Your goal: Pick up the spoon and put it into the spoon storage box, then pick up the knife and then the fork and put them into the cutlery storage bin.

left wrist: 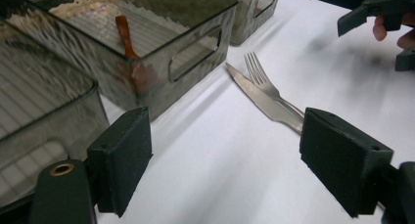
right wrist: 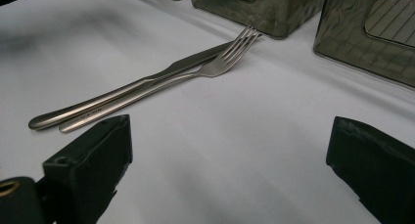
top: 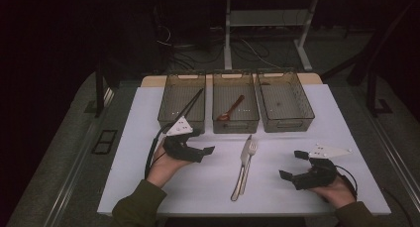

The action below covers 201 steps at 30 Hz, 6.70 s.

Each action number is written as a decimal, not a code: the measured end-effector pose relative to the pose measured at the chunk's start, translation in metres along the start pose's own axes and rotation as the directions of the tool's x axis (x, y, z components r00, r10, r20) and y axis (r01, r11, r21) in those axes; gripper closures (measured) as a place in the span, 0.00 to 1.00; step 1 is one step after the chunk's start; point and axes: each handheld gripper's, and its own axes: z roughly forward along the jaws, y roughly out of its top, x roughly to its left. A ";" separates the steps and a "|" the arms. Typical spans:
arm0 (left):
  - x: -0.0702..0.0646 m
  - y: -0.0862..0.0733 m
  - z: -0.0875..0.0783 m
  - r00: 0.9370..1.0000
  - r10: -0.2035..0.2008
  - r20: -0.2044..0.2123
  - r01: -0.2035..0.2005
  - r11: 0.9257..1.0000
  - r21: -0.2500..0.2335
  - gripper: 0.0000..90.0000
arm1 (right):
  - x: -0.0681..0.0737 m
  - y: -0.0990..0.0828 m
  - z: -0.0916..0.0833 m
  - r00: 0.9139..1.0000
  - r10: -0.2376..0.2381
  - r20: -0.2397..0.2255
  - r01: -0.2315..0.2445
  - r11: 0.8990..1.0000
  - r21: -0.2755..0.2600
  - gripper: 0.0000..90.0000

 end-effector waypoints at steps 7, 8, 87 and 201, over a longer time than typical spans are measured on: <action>-0.001 -0.014 -0.012 1.000 -0.003 0.001 0.003 1.000 -0.025 0.18 | 0.000 0.000 0.000 1.000 -0.001 0.000 0.001 1.000 0.000 0.03; -0.001 -0.017 -0.013 1.000 -0.003 0.000 0.003 1.000 -0.022 0.17 | 0.000 0.000 0.000 1.000 -0.001 0.000 0.001 1.000 0.000 0.03; -0.011 -0.057 -0.020 1.000 0.000 0.001 0.000 1.000 0.027 0.00 | 0.045 0.053 0.105 0.977 -0.139 -0.164 0.177 0.954 0.244 0.99; -0.016 -0.062 -0.028 0.998 0.010 0.058 -0.010 1.000 0.003 0.00 | 0.006 0.087 0.098 0.966 -0.238 -0.099 0.235 0.658 0.715 0.94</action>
